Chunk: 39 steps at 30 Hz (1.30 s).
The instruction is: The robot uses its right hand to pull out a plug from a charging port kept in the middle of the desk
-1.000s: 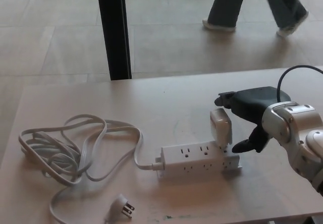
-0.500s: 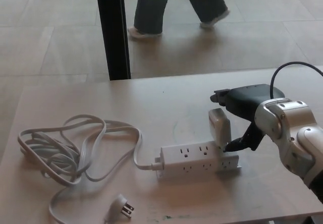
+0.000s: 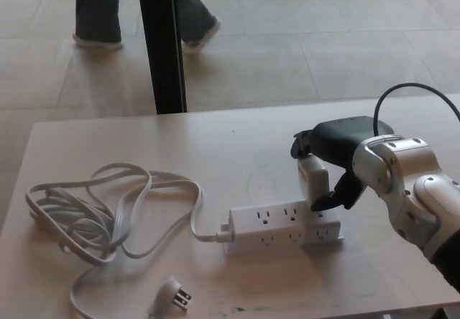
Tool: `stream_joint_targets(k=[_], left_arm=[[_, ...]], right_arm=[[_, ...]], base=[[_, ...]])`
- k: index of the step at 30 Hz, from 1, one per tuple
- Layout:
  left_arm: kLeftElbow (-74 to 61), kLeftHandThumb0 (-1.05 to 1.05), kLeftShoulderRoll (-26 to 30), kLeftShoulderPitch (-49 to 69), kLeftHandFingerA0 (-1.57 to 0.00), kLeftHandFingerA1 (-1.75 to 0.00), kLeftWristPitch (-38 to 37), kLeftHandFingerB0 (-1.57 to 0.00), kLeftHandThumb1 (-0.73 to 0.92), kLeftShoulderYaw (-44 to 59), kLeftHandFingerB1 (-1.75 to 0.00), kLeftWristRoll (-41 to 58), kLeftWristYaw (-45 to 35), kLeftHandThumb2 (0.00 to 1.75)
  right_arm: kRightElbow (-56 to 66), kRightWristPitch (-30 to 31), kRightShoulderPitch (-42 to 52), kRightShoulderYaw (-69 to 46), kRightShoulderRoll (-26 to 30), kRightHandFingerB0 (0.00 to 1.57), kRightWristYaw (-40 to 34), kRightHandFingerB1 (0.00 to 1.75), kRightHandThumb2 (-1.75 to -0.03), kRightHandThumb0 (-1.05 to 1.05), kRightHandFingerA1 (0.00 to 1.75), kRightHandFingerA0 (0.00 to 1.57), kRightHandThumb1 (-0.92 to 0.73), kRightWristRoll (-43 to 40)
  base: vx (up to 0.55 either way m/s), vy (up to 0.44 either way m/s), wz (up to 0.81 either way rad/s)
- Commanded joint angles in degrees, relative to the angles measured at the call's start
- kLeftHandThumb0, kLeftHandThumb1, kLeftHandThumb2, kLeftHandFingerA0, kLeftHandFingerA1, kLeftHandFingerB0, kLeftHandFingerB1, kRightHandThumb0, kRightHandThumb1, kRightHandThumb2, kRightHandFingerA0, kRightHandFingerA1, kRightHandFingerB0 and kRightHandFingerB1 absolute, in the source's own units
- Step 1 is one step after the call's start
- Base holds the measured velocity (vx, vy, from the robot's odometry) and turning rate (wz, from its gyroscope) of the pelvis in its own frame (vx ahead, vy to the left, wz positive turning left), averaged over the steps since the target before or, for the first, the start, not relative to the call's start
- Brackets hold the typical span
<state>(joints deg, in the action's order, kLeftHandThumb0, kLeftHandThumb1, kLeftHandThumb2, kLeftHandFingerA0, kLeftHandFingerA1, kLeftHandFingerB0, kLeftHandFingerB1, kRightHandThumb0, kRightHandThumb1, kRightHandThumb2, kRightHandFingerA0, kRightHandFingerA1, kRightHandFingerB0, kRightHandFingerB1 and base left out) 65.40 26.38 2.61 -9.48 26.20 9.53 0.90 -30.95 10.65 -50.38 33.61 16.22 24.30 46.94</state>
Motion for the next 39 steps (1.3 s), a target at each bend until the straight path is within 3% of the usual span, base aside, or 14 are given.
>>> stream_joint_targets(k=[1, 3, 5, 6, 8, 10, 14, 17, 23, 27, 31, 36, 37, 39], left_arm=[[0.83, -0.7, 0.42, -0.45, -0.79, -0.46, -0.73, -0.66, 0.65, 0.35, -0.41, 0.79, -0.02, 0.61], [0.66, -0.71, 0.38, -0.55, -0.79, -0.48, -0.67, -0.66, 0.65, 0.54, -0.41, 1.12, -0.29, 0.61], [0.6, -0.72, 0.45, -0.43, -0.79, -0.47, -0.92, -0.67, 0.66, 0.2, -0.41, 0.78, -0.21, 0.62], [0.63, -0.72, 0.47, -0.31, -0.81, -0.48, -1.3, -0.71, 0.66, 0.02, -0.43, 0.59, -0.17, 0.61], [1.16, -0.71, 0.28, -0.23, -0.83, -0.52, -1.74, -0.73, 0.66, 0.53, -0.44, 1.2, -0.6, 0.6], [1.28, -0.71, 0.39, -0.27, -0.82, -0.49, -1.37, -0.71, 0.66, 0.55, -0.43, 1.22, -0.36, 0.61], [0.27, -0.71, 0.52, 0.19, -0.79, -0.48, -1.4, -0.69, 0.68, -0.01, -0.42, 0.83, -0.57, 0.62], [0.55, -0.75, 0.44, -0.13, -0.79, -0.48, -1.4, -0.68, 0.68, 0.24, -0.42, 1.13, -0.55, 0.61], [0.28, -0.73, 0.09, 0.05, -0.81, -0.48, -2.04, -0.68, 0.68, 0.47, -0.42, 1.39, -0.41, 0.62], [0.5, -0.75, 0.18, -0.07, -0.81, -0.48, -2.23, -0.67, 0.7, 0.74, -0.41, 1.68, -0.83, 0.62], [0.84, -0.73, 0.26, -0.09, -0.81, -0.47, -2.47, -0.66, 0.71, 0.83, -0.41, 1.71, -1.15, 0.63], [0.8, -0.76, 0.44, -0.16, -0.79, -0.46, -2.1, -0.65, 0.73, 0.8, -0.4, 1.65, -1.05, 0.63], [0.78, -0.76, 0.56, -0.13, -0.79, -0.46, -2.15, -0.65, 0.72, 0.9, -0.4, 1.73, -1.09, 0.63], [1.03, -0.74, 0.55, -0.32, -0.79, -0.46, -2.09, -0.64, 0.73, 1.04, -0.4, 1.83, -1.04, 0.64]], right_arm=[[-1.71, 0.2, -0.88, 0.66, 1.42, 0.46, 0.47, 0.39, -0.56, -0.48, 0.96, 0.79, -0.55, 1.27], [-1.23, -0.63, -0.37, 0.13, 2.07, 0.51, -0.07, 0.42, -0.57, -0.47, 0.93, 0.75, -0.58, 0.78], [-1.51, -0.98, -0.36, 0.24, 2.12, 0.57, -0.41, 0.41, -0.59, -0.46, 1.03, 0.74, -0.61, 0.76], [-1.75, -1.14, -0.43, 0.39, 1.97, 0.66, -0.58, 0.44, -0.6, -0.42, 1.31, 0.78, -0.6, 0.79], [-1.2, -1.36, 0.13, 0.28, 1.9, 0.68, -1.08, 0.48, -0.61, -0.39, 1.43, 0.78, -0.59, 0.59], [-1.32, -1.43, 0.17, 0.5, 1.82, 0.7, -1.34, 0.48, -0.59, -0.39, 1.35, 0.77, -0.59, 0.75], [-0.57, -1.14, 0.35, 0.59, 2.09, 0.7, -0.82, 0.49, -0.6, -0.37, 1.39, 0.77, -0.6, 0.94], [0.25, -1.39, 0.87, 0.23, 2.02, 0.8, -0.79, 0.53, -0.6, -0.41, 1.36, 0.83, -0.59, 0.36], [1.33, -1.26, 1.83, 0.41, 1.88, 0.79, -0.97, 0.53, -0.59, -0.39, 1.47, 0.83, -0.64, 0.48], [1.36, 0.01, 2.09, 1.19, 1.36, 0.68, -0.22, 0.52, -0.66, -0.42, 1.56, 0.77, -0.69, 1.23], [1.91, 0.21, 2.67, 1.22, 1.97, 0.69, 0.39, 0.54, -0.68, -0.39, 1.64, 0.83, -0.71, 1.25], [3.14, -0.17, 2.94, 1.63, 3.25, 0.73, 1.02, 0.71, -0.76, -0.43, 1.6, 0.86, -0.8, 1.87], [3.03, -0.08, 2.6, 1.73, 3.16, 0.78, 1.35, 0.82, -0.77, -0.41, 1.59, 0.91, -0.79, 1.84], [3.8, 0.24, 2.89, 1.66, 3.52, 0.8, 1.67, 0.83, -0.78, -0.43, 1.51, 0.93, -0.77, 1.97]], base=[[0.0, 0.0, 0.0], [0.0, 0.0, 0.0], [0.0, 0.0, 0.0], [0.0, 0.0, 0.0], [0.0, 0.0, 0.0], [0.0, 0.0, 0.0], [0.0, 0.0, 0.0], [0.0, 0.0, 0.0], [0.0, 0.0, 0.0], [0.0, 0.0, 0.0], [0.0, 0.0, 0.0], [0.0, 0.0, 0.0], [0.0, 0.0, 0.0], [0.0, 0.0, 0.0]])
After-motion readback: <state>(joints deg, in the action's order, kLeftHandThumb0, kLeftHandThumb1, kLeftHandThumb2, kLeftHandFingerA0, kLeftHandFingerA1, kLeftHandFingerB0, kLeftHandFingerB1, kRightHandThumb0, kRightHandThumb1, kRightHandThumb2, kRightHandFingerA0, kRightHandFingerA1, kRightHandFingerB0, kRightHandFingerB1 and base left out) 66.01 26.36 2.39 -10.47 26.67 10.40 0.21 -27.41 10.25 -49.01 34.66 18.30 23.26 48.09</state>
